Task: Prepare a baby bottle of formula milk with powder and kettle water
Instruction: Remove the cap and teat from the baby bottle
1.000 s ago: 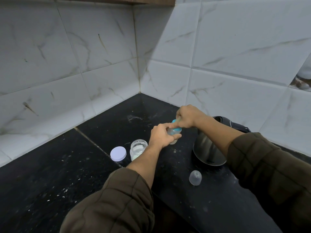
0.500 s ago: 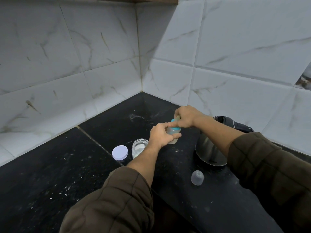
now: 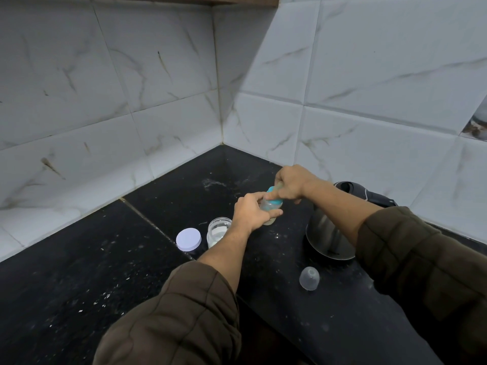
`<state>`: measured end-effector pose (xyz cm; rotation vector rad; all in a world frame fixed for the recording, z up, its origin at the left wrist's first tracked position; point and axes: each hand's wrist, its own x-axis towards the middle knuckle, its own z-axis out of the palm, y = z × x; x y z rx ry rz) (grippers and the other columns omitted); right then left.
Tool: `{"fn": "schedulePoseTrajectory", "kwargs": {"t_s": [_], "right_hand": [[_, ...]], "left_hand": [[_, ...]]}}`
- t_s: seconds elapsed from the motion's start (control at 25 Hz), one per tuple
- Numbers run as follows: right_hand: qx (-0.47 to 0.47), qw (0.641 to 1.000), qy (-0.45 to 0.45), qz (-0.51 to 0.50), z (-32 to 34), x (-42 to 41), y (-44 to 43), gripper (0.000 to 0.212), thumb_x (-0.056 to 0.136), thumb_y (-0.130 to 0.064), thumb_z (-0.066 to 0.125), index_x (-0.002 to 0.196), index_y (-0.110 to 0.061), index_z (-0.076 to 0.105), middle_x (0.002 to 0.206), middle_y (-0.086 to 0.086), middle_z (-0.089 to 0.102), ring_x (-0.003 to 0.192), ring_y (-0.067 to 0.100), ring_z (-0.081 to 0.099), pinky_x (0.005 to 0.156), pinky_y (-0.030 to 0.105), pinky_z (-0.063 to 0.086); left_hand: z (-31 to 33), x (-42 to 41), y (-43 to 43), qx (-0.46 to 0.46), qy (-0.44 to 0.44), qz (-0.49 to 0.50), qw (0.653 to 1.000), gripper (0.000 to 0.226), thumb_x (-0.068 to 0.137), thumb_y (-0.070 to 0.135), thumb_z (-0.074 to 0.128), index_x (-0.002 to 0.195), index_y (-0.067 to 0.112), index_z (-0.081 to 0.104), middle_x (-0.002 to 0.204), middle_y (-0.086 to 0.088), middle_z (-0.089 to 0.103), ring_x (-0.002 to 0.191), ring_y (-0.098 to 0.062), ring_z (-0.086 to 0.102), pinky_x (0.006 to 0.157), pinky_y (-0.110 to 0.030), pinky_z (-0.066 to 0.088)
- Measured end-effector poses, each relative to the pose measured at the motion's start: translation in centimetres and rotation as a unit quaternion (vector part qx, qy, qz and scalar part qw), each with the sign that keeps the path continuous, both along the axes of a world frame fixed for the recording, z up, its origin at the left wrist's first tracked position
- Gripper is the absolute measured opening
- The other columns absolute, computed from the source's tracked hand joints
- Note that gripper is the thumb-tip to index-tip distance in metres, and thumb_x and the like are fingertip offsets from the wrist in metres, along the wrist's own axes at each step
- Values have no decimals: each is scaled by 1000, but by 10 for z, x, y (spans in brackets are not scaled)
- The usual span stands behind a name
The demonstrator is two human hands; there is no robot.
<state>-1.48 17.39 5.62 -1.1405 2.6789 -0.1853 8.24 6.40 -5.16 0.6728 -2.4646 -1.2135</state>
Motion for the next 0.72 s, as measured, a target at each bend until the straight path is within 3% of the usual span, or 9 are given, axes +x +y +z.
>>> {"fn": "schedulePoseTrajectory", "kwargs": {"t_s": [0.08, 0.2, 0.28, 0.36, 0.44, 0.52, 0.6, 0.68, 0.72], "right_hand": [[11, 998, 7, 58, 1, -1, 1, 39, 82, -27, 83, 118, -18, 70, 106, 0, 68, 90, 22, 68, 76, 29, 52], [12, 993, 5, 114, 0, 1, 2, 71, 77, -16, 87, 141, -22, 57, 123, -1, 51, 119, 24, 57, 92, 29, 48], [-13, 997, -12, 72, -2, -2, -1, 86, 74, -37, 89, 148, -22, 49, 133, 4, 55, 119, 26, 60, 99, 36, 52], [-17, 1000, -8, 5, -2, -2, -1, 63, 81, -57, 77, 127, -16, 61, 114, 10, 71, 89, 25, 72, 82, 35, 59], [10, 1000, 19, 5, -1, -1, 1, 46, 88, -52, 72, 109, -11, 71, 92, 10, 77, 65, 20, 68, 63, 27, 54], [30, 998, 26, 50, 0, -1, 2, 35, 87, -34, 77, 118, -17, 73, 109, 6, 75, 88, 19, 66, 75, 27, 51], [50, 994, 21, 94, 1, 3, 2, 54, 83, -22, 80, 134, -22, 65, 129, 3, 63, 115, 23, 60, 91, 30, 50], [38, 996, 24, 73, -1, 2, 0, 74, 77, -35, 83, 145, -23, 55, 134, 4, 58, 119, 25, 60, 98, 36, 53], [21, 999, 17, 34, 0, 2, 0, 73, 77, -44, 81, 142, -21, 56, 131, 5, 62, 109, 25, 66, 93, 38, 57]], "left_hand": [[0, 0, 1, -3, -9, -3, 1000, 57, 67, 50, 93, 117, 28, 76, 96, 11, 77, 94, -9, 71, 95, -36, 56], [1, 0, 2, 1, -2, -1, 1000, 54, 68, 48, 93, 114, 26, 76, 93, 11, 77, 92, -9, 71, 93, -37, 57], [3, 0, 3, 8, 5, 2, 1000, 50, 68, 46, 93, 111, 27, 77, 89, 11, 77, 90, -9, 71, 91, -36, 57], [4, 0, 3, 4, 2, 7, 1000, 54, 67, 49, 93, 114, 28, 77, 92, 10, 77, 92, -10, 71, 92, -36, 57], [2, -1, 3, -13, -9, 3, 1000, 60, 66, 51, 93, 119, 29, 76, 96, 9, 77, 94, -10, 71, 94, -36, 57], [-2, -1, 4, -14, -23, -5, 1000, 60, 68, 50, 93, 120, 28, 75, 100, 10, 77, 96, -10, 70, 96, -37, 56], [-5, -1, 4, -8, -25, -7, 1000, 59, 68, 50, 93, 119, 26, 75, 100, 10, 77, 96, -9, 70, 96, -38, 57], [-4, -2, 5, 0, -17, -4, 1000, 58, 68, 49, 93, 119, 27, 75, 101, 10, 77, 97, -10, 71, 97, -38, 56], [-1, -2, 5, 4, -13, -2, 1000, 59, 68, 48, 94, 121, 28, 75, 102, 9, 77, 98, -10, 70, 97, -37, 56]]}}
